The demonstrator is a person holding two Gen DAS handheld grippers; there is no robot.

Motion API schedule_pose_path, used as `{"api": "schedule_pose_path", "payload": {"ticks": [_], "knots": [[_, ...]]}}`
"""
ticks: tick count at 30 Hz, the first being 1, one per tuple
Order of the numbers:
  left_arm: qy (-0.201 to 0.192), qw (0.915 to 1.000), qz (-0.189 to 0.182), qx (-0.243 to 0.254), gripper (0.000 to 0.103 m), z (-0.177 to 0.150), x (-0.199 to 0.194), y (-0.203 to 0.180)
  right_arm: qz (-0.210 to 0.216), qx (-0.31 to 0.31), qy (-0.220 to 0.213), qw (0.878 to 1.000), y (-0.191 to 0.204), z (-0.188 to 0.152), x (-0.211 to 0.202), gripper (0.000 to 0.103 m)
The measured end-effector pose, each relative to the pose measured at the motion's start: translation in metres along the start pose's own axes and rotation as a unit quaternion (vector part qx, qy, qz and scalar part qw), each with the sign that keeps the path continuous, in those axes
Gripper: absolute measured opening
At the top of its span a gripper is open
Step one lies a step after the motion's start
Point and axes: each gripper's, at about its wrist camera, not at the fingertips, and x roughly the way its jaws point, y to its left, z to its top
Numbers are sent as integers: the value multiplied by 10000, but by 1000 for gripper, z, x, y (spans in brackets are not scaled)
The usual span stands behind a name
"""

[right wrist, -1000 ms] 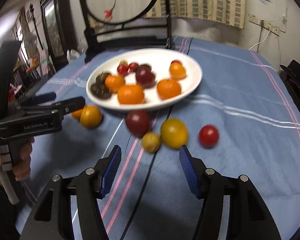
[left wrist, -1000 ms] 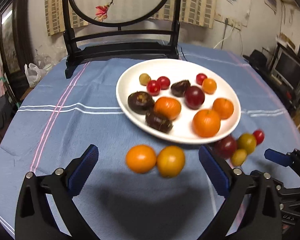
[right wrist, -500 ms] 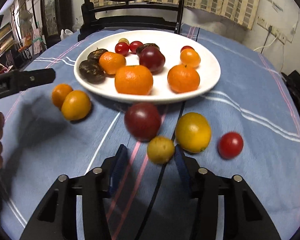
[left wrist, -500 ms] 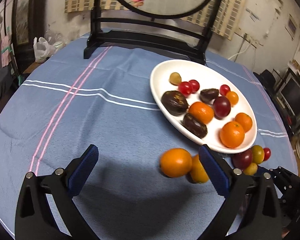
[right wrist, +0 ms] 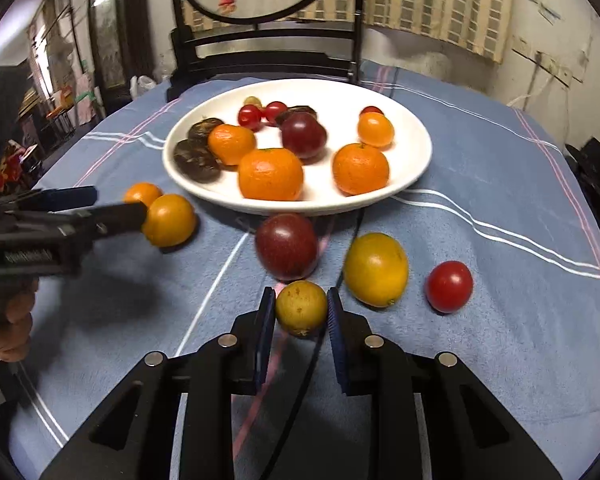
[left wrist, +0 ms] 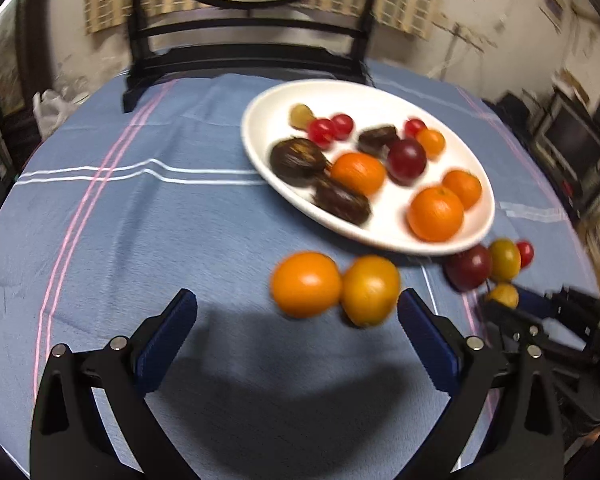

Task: Organize fruits
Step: 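Grasp a small yellow-green fruit with the right gripper while the left gripper grasps a mandarin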

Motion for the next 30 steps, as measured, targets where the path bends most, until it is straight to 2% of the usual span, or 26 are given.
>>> {"api": "schedule_pose_path", "payload": {"ticks": [3,6,8,12,14,15,19,24,27,30], "knots": [[117,9997,-69,216,98,-2,-1,-3,104,13,36,9999,0,-1,0,26],[21,9989,-70,470,98,-3,-8,2,177,27,23,9998,-2,-1,-4,26],[37,9989,-107,464,98,-2,-9,8,191,39,29,9998,-3,-1,-4,26],[168,9984,50,531,96,-4,-1,13,231,5,49,9997,0,-2,-4,26],[250,9979,79,585,81,-5,4,13,247,-8,54,9997,0,-2,-4,26],[340,9976,61,602,79,-6,9,13,251,-18,60,9997,1,-2,-3,26],[396,9965,185,712,79,-10,18,8,255,-48,64,9996,2,-2,-3,26],[181,9957,324,844,79,-8,23,1,263,-86,49,9996,5,-1,-3,26],[83,9957,342,863,82,-5,26,1,289,-129,42,9995,8,-2,-3,26],[113,9969,180,757,82,-3,28,7,280,-173,44,9994,10,-2,-2,26]]}}
